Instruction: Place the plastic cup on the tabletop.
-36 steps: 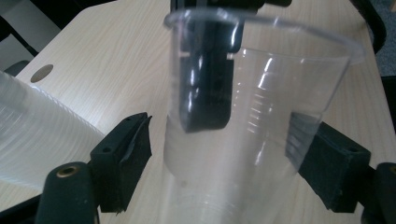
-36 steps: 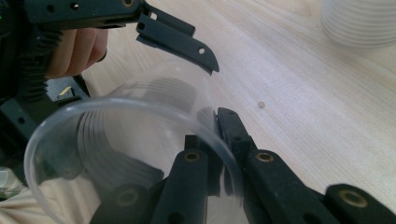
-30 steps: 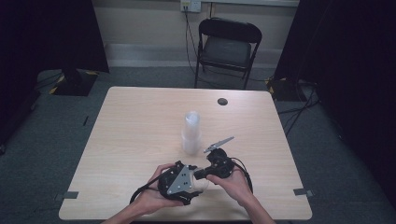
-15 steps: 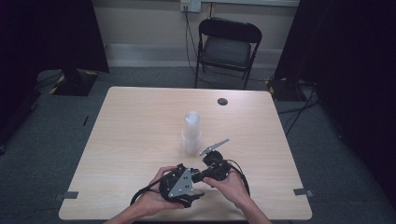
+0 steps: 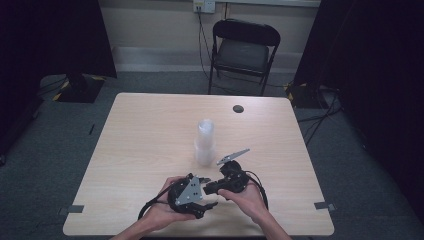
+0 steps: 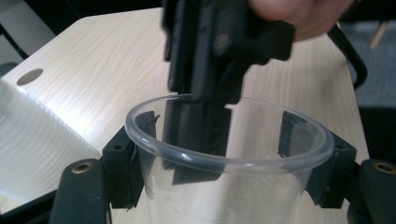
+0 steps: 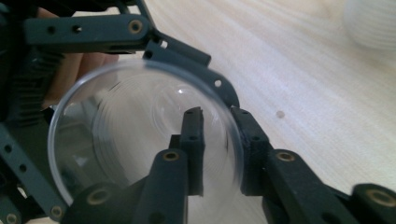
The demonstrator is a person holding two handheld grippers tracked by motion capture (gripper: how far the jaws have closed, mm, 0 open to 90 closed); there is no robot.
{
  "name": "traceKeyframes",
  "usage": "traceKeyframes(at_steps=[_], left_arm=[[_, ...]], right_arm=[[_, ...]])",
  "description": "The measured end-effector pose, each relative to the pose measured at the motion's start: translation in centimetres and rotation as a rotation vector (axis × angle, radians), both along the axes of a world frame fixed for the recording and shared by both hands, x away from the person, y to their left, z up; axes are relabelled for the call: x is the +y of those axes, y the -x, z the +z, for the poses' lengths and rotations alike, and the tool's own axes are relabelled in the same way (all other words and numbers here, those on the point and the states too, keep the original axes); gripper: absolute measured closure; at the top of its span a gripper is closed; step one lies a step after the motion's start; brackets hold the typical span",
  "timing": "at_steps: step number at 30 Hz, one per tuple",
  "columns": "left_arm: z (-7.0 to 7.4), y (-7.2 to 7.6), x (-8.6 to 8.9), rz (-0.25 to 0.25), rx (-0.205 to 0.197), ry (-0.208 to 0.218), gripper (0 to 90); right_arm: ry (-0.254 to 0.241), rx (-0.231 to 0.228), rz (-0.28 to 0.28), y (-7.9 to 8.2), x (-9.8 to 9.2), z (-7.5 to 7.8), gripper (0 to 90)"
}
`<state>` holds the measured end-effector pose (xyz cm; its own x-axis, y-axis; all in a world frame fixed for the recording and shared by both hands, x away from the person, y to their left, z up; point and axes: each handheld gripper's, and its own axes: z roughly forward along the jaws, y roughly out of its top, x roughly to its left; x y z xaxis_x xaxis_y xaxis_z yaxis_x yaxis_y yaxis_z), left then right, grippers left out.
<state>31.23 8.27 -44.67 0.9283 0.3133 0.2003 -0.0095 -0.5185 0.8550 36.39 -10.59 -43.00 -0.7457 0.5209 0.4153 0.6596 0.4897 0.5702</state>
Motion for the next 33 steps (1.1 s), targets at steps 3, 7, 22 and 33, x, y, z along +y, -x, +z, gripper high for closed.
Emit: traceKeyframes(at_steps=[3, 7, 22, 33], left_arm=[[0.1, -0.1, 0.2, 0.016, 0.001, 0.015, 28.3], [0.1, -0.4, 0.6, 0.031, 0.008, 0.051, 27.9], [0.0, -0.9, 1.4, 0.071, 0.059, 0.133, 28.0], [0.3, -1.6, 1.9, 0.092, 0.108, 0.217, 28.1]], right_arm=[[-0.021, -0.019, -0.007, 0.0, -0.2, 0.2, 73.9], [-0.072, -0.054, -0.027, 0.0, -0.8, 0.7, 73.3], [-0.168, -0.136, -0.077, 0.1, -1.9, 1.6, 74.0], [-0.203, -0.187, -0.112, 0.2, -2.7, 2.3, 74.8]])
